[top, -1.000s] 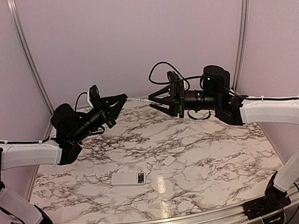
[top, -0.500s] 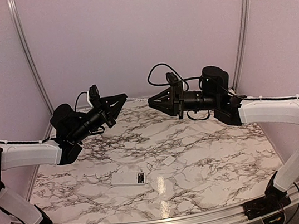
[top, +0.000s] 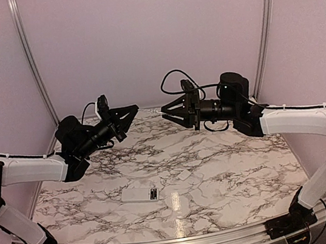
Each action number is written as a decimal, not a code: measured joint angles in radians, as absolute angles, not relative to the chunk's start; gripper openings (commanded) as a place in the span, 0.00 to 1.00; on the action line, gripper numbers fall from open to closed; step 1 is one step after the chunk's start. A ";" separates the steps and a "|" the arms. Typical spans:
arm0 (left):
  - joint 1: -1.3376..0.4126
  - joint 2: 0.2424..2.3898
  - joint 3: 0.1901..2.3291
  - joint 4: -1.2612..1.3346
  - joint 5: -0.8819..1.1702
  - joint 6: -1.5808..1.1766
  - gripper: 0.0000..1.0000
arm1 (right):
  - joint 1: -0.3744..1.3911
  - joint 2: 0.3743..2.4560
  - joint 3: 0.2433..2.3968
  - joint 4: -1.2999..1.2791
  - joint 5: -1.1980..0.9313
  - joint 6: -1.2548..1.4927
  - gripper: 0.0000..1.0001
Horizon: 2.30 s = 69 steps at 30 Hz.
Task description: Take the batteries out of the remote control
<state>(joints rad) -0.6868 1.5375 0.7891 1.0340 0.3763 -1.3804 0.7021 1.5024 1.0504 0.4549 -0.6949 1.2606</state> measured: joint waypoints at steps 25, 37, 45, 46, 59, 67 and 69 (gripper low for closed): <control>-0.688 1.331 0.665 0.883 0.337 -1.270 0.99 | 0.702 1.451 1.122 0.163 -0.666 1.020 0.00; -0.688 1.072 0.628 0.327 0.233 -1.006 0.92 | 0.702 1.428 1.246 -0.262 -0.616 0.748 0.00; -0.687 1.079 0.626 0.035 0.165 -0.908 0.83 | 0.711 1.463 1.304 -0.521 -0.532 0.612 0.00; -0.687 1.087 0.626 0.014 0.161 -0.899 0.83 | 0.713 1.472 1.311 -0.543 -0.524 0.604 0.00; -0.690 1.341 0.778 -0.283 0.177 -0.637 0.86 | 0.788 1.586 1.402 -0.767 -0.393 0.411 0.00; -0.698 1.427 0.982 -0.396 0.208 -0.225 0.89 | 0.788 1.575 1.397 -0.857 -0.320 0.303 0.00; -0.703 1.425 1.000 -0.423 0.230 -0.076 0.93 | 0.788 1.551 1.371 -0.863 -0.310 0.294 0.00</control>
<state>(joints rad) -0.7029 1.4254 1.0004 -0.4232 0.2302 -0.0765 0.7879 1.5513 1.3708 -0.8635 -0.3099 0.2939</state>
